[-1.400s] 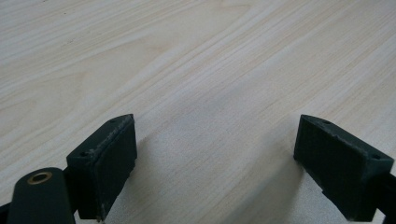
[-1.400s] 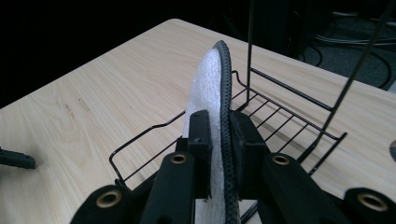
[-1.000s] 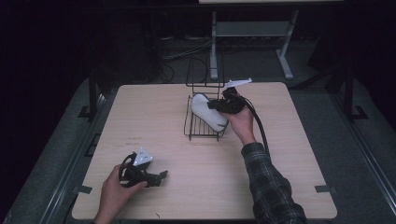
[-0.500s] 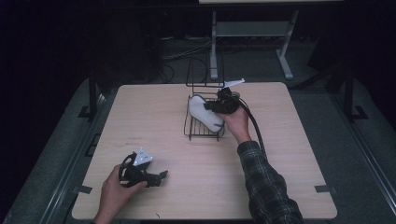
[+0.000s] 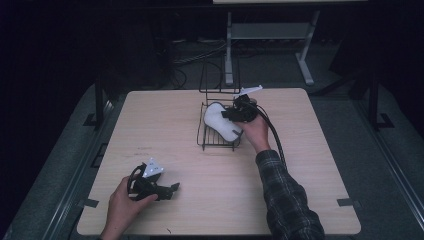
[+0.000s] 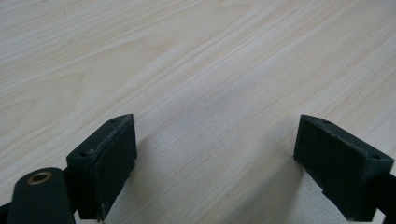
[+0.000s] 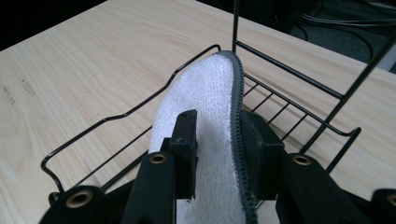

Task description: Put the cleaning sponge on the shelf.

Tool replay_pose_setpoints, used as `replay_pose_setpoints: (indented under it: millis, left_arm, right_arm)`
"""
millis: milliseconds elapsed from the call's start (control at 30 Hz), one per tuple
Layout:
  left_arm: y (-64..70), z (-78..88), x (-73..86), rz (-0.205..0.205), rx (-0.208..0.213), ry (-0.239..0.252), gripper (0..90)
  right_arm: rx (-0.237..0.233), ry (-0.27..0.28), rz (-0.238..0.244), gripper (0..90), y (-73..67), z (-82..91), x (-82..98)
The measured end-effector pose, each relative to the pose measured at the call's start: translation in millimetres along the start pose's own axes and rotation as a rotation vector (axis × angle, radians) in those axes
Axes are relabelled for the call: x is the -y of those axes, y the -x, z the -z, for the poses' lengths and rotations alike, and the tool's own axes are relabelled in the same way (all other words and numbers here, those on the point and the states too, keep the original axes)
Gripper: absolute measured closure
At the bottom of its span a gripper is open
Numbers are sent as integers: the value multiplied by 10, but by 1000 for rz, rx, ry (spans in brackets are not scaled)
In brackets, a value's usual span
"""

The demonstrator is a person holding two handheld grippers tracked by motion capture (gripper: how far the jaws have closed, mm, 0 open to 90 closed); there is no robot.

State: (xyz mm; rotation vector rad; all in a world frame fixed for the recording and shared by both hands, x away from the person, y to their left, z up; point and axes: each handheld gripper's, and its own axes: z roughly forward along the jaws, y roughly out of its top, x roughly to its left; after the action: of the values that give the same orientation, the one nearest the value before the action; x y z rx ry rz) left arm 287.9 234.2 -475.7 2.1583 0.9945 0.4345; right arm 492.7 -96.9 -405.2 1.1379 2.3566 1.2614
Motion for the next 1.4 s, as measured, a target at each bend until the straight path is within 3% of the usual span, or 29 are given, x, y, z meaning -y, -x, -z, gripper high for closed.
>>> replay_pose_setpoints:
  millis: [467, 700, 833, 933, 1033, 1400]
  left_arm:
    - [4, -3, -4, -3, 2, -1, 124]
    - [5, -4, -5, -5, 3, -2, 124]
    - [7, -5, -6, -3, 3, -2, 124]
    - [8, -5, -7, -4, 3, -2, 123]
    - [9, -5, -8, -4, 3, -3, 124]
    - [8, -5, -9, -6, 1, -4, 124]
  right_arm:
    - [15, -23, -25, 627, 80, -51, 100]
    - [20, 8, -34, 575, 94, 82, 71]
    - [24, 27, -22, 686, 127, 205, 92]
    - [28, 13, -18, 822, 141, 291, 149]
    - [29, 1, -15, 896, 167, 352, 226]
    - [0, -36, 11, 897, 104, 354, 377]
